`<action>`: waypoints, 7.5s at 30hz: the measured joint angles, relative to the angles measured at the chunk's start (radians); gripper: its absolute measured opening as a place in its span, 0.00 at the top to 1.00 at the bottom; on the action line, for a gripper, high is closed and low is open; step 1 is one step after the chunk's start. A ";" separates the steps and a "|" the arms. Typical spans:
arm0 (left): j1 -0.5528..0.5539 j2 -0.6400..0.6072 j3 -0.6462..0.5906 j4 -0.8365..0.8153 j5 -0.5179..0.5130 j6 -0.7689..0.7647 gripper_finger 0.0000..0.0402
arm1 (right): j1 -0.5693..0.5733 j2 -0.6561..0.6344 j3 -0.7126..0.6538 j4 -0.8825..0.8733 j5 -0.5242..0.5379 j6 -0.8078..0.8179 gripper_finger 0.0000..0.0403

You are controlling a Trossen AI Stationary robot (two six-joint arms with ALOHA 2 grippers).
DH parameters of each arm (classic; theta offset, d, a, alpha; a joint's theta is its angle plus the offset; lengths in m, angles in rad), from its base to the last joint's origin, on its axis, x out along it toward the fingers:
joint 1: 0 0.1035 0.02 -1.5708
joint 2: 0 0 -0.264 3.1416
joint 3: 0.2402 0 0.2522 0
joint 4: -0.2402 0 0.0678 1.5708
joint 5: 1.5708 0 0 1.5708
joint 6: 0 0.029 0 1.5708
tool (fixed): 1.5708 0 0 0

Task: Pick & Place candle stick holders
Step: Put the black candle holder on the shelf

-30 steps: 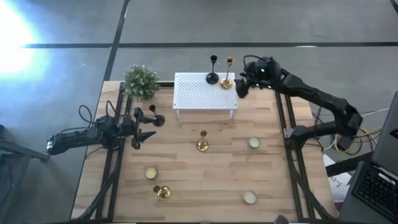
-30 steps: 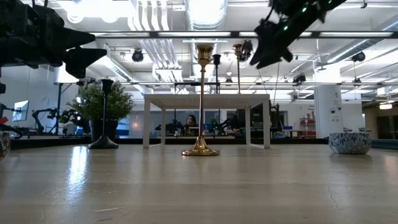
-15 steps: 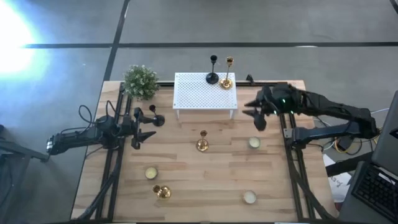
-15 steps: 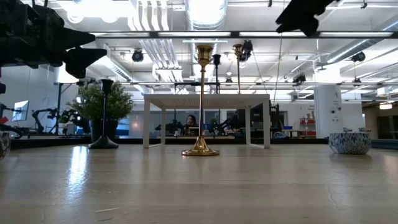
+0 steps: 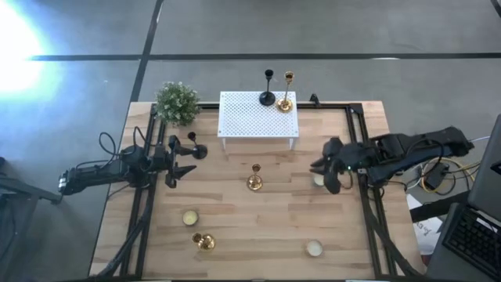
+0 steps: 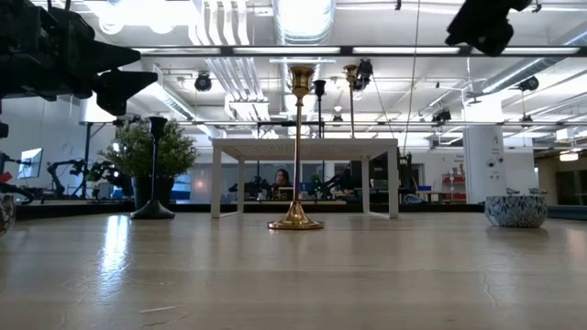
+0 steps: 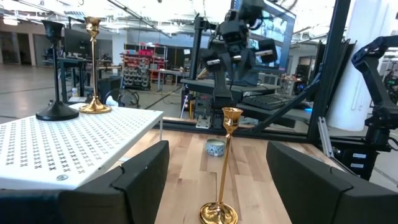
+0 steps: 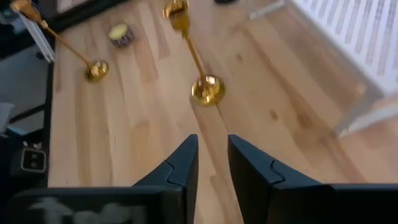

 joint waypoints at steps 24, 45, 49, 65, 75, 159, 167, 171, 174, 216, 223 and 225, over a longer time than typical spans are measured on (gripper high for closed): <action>0.000 0.000 0.000 0.000 0.000 0.000 0.31 | 0.143 -0.362 -0.497 0.702 -0.050 -0.418 0.98; 0.000 0.000 0.000 0.000 0.000 0.000 0.31 | -0.208 -0.732 -0.847 0.826 -0.217 -0.618 0.98; 0.000 0.000 0.001 -0.036 0.000 0.024 0.31 | -0.235 -0.833 -0.888 0.784 -0.177 -0.623 0.98; 0.000 0.014 0.002 -0.086 -0.001 0.003 0.31 | -0.245 -0.893 -0.882 0.746 0.120 -0.944 0.98; 0.000 0.017 0.003 0.027 -0.059 -0.044 0.31 | -0.245 -0.892 -0.883 0.743 0.119 -0.939 0.98; 0.000 0.428 0.062 -0.183 -0.636 -0.228 0.31 | -0.245 -0.891 -0.884 0.744 0.118 -0.937 0.98; 0.000 0.428 0.054 -0.173 -0.700 -0.217 0.31 | -0.245 -0.891 -0.884 0.744 0.118 -0.937 0.98; 0.001 0.431 0.046 -0.168 -0.700 -0.219 0.31 | -0.245 -0.891 -0.884 0.744 0.118 -0.937 0.98; 0.003 0.438 0.035 -0.128 -0.700 -0.211 0.31 | -0.245 -0.891 -0.884 0.744 0.118 -0.937 0.98; 0.055 0.591 0.022 0.056 -0.710 -0.146 0.96 | -0.245 -0.891 -0.884 0.744 0.118 -0.937 0.98; 0.055 0.591 0.021 0.055 -0.708 -0.142 0.95 | -0.245 -0.891 -0.884 0.744 0.118 -0.937 0.98; 0.055 0.591 0.021 0.055 -0.708 -0.143 0.95 | -0.245 -0.891 -0.884 0.744 0.118 -0.937 0.98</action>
